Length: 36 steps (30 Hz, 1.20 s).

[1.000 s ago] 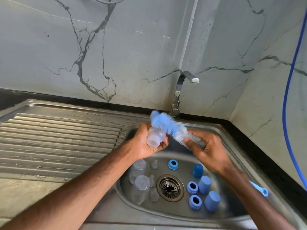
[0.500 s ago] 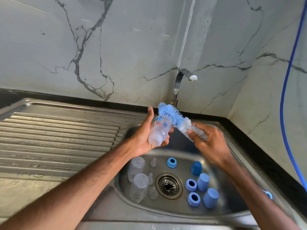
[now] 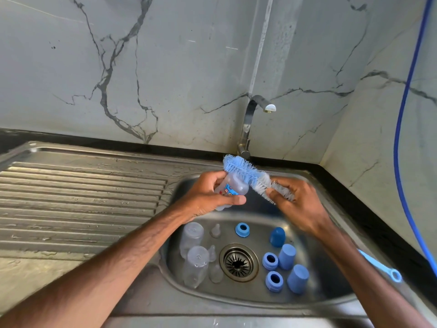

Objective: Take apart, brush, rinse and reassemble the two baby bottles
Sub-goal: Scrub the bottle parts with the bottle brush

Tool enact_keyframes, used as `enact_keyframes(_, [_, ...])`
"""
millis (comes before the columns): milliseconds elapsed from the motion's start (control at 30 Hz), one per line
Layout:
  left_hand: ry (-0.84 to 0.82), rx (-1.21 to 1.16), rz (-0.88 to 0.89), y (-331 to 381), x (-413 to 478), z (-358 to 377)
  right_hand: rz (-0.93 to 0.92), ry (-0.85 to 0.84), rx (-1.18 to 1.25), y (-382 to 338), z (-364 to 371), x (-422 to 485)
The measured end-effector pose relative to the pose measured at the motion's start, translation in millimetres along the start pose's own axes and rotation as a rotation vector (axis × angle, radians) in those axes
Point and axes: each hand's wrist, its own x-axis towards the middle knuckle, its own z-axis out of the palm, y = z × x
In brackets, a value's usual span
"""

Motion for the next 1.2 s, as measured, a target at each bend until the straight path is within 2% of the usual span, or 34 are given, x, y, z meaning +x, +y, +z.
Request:
enact_keyframes(133, [0.023, -0.022, -0.006, -4, 2, 4, -0.077, -0.113, 0.077, -5, 5, -4])
enact_keyframes(267, [0.011, -0.070, -0.018, -5, 3, 1, 0.049, -0.051, 0.071, 3, 3, 2])
enact_keyframes(367, [0.016, -0.069, -0.001, -7, 4, 2, -0.037, -0.151, 0.124, -3, 3, -4])
enact_keyframes(500, [0.019, -0.154, -0.015, -6, 6, 0, 0.081, -0.023, 0.034, -2, 3, 1])
enact_keyframes(667, [0.033, -0.183, -0.046, -3, 5, 1, -0.017, -0.089, 0.095, -7, 9, -2])
enact_keyframes(833, [0.074, -0.232, -0.118, 5, 4, 6, 0.201, 0.059, -0.105, 8, -4, 6])
enact_keyframes(933, [0.146, -0.303, -0.149, 6, 5, 5, 0.171, 0.087, 0.002, 6, -8, 2])
enact_keyframes(1000, [0.162, -0.439, -0.186, 7, 6, 2, 0.161, 0.060, 0.038, -1, -4, 1])
enact_keyframes(1100, [0.130, -0.609, -0.238, 4, 6, -2, 0.134, 0.067, 0.091, -9, 0, 0])
enact_keyframes(1200, [0.073, -0.628, -0.245, 4, 4, -3, 0.079, 0.028, 0.095, -12, 2, -4])
